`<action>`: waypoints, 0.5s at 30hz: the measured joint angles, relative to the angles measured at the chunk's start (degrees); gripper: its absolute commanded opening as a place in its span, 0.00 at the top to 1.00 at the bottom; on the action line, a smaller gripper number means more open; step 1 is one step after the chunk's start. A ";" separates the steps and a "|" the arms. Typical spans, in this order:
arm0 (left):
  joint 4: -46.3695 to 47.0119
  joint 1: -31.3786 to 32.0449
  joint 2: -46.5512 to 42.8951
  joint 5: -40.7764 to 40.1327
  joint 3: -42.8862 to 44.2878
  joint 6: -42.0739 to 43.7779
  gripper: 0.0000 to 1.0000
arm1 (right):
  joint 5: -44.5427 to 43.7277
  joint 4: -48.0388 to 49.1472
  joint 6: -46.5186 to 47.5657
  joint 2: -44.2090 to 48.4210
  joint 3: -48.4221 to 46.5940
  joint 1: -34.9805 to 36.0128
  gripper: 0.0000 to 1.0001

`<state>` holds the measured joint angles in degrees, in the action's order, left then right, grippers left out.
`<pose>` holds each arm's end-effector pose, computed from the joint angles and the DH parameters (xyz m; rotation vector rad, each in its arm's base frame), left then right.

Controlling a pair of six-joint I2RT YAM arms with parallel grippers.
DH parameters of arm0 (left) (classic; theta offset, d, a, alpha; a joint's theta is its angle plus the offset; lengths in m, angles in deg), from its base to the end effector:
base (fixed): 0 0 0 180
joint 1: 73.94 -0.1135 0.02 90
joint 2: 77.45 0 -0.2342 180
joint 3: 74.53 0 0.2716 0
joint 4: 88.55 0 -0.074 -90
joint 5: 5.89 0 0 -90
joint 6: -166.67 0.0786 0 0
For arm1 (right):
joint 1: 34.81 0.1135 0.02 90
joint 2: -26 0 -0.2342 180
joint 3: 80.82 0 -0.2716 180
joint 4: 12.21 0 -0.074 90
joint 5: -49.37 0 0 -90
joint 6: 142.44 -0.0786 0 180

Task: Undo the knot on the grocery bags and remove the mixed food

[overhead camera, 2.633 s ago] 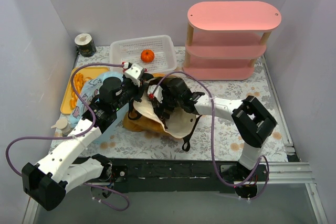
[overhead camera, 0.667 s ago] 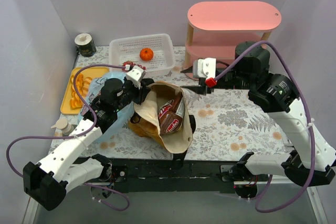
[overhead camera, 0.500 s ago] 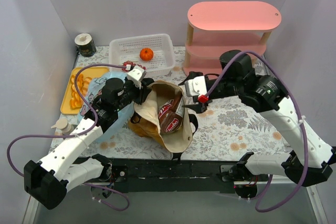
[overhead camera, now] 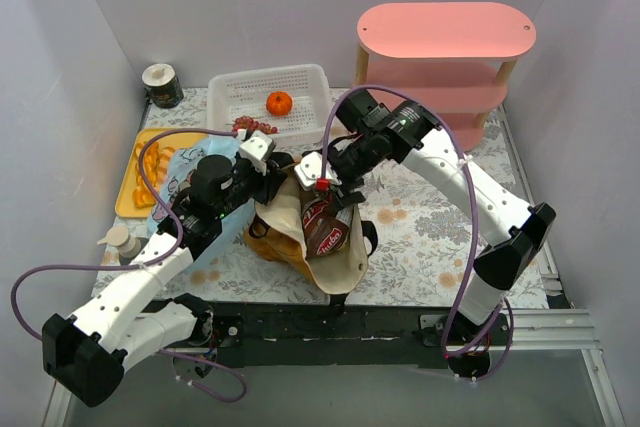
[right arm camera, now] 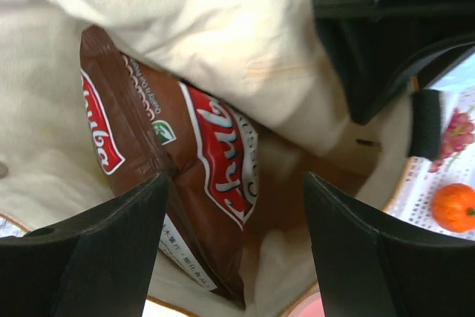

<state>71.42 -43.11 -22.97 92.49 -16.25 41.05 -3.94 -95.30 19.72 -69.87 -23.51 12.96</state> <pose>0.2523 -0.1639 0.2797 0.0257 1.9587 -0.9241 0.2088 0.2999 0.3551 -2.1734 0.9811 0.6170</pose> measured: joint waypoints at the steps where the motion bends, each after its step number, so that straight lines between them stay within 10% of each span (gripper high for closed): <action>1: -0.02 0.00 -0.26 0.00 -0.20 0.07 0.72 | -0.70 -0.74 0.70 -0.55 0.17 0.07 0.21; 15: 0.48 0.00 -0.90 0.04 -1.03 0.26 0.71 | -4.00 -3.45 3.08 3.48 7.21 0.96 0.31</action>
<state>71.90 -43.11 -23.87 92.54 -17.27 41.32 -7.94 -98.75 22.80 -66.40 -16.30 13.92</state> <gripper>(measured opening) 0.287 0.735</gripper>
